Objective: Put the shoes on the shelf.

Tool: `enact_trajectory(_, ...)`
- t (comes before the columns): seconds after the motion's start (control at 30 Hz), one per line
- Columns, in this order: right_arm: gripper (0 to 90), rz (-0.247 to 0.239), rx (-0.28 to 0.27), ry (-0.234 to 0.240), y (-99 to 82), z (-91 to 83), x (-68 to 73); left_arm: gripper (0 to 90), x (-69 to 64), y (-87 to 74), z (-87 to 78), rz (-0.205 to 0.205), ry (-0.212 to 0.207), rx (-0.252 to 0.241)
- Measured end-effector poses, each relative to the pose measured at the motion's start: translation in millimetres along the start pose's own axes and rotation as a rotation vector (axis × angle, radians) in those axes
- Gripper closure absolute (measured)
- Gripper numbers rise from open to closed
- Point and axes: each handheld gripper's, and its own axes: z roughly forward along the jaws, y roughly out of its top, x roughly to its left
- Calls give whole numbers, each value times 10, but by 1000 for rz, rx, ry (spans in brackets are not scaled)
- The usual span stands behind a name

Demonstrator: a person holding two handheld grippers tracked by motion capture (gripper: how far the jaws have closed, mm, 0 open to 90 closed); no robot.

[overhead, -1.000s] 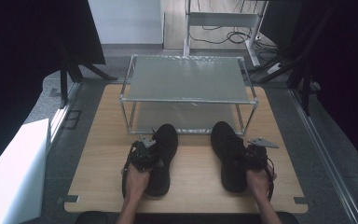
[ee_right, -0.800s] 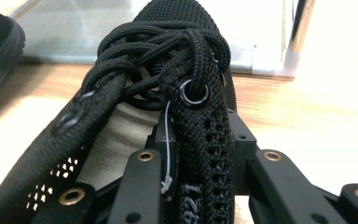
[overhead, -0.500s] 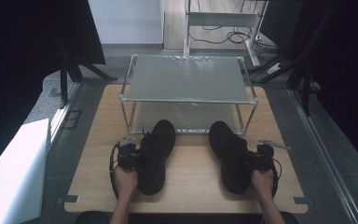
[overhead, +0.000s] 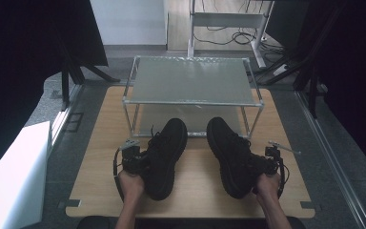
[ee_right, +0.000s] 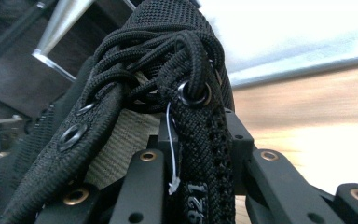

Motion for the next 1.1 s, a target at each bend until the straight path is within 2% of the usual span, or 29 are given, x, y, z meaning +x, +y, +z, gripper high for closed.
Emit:
enact_trajectory(0.13, 741, 13, -23, 45, 25, -29, 89, 802, -98, 44, -63, -5, -34, -42)
enact_trajectory(0.27, 741, 45, -38, 94, 34, -57, 164, 802, -188, 90, -137, -16, -65, -75)
enact_trajectory(0.33, 741, 52, -50, 119, 47, -82, 230, 802, -228, 121, -172, -16, -70, -85)
enact_trajectory(0.4, 741, 54, -55, 124, 55, -90, 253, 801, -259, 156, -209, -15, -69, -96)
enact_trajectory(0.53, 741, 69, -76, 151, 118, -127, 367, 801, -297, 227, -280, -44, -76, -122)
enact_trajectory(0.73, 741, 79, -86, 166, 204, -130, 494, 800, -348, 327, -354, -71, -54, -154)
enact_trajectory(0.83, 741, 73, -97, 167, 256, -124, 559, 800, -377, 383, -379, -78, -55, -162)
enact_trajectory(1.1, 741, 93, -113, 169, 413, -58, 693, 798, -428, 599, -396, -92, -55, -181)
